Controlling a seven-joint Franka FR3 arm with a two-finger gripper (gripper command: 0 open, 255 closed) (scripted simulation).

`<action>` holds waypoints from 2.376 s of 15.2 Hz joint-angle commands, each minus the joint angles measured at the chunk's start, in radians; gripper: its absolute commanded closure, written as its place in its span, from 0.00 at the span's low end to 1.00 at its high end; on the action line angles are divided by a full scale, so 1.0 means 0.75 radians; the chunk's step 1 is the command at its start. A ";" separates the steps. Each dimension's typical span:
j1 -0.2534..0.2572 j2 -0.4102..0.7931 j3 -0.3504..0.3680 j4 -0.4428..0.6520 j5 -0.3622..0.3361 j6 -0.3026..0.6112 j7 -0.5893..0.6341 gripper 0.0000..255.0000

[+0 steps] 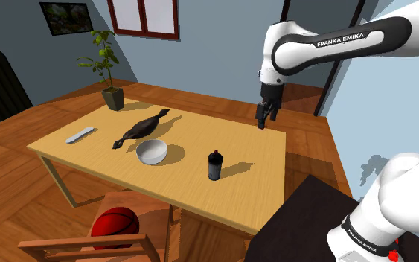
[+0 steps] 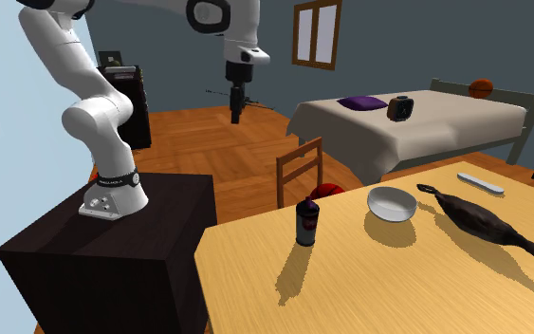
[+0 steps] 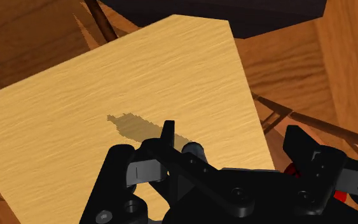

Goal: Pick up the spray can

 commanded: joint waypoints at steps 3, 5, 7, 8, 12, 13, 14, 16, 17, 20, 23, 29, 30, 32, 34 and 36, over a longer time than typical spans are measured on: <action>0.019 0.243 0.013 0.116 -0.057 0.074 -0.082 0.00; 0.027 0.356 0.020 0.180 -0.088 0.099 -0.118 0.00; 0.035 0.469 0.028 0.249 -0.122 0.119 -0.151 0.00; 0.038 0.525 0.032 0.285 -0.140 0.127 -0.166 0.00; 0.057 0.748 0.047 0.441 -0.214 0.147 -0.223 0.00; 0.063 0.804 0.050 0.483 -0.233 0.149 -0.237 0.00; 0.069 0.860 0.053 0.526 -0.253 0.150 -0.250 0.00; 0.082 0.971 0.058 0.615 -0.292 0.149 -0.276 0.00; 0.089 1.027 0.059 0.662 -0.312 0.146 -0.290 0.00; 0.114 1.195 0.062 0.811 -0.370 0.133 -0.332 0.00; 0.142 1.367 0.061 0.975 -0.425 0.109 -0.379 0.00; 0.204 1.736 0.051 1.366 -0.522 0.031 -0.493 0.00; 0.216 1.804 0.048 1.445 -0.536 0.012 -0.517 0.00; 0.223 1.864 0.045 1.506 -0.544 0.006 -0.530 0.00; 0.223 1.892 0.044 1.521 -0.545 0.019 -0.525 0.00; 0.223 1.921 0.043 1.537 -0.546 0.031 -0.521 0.00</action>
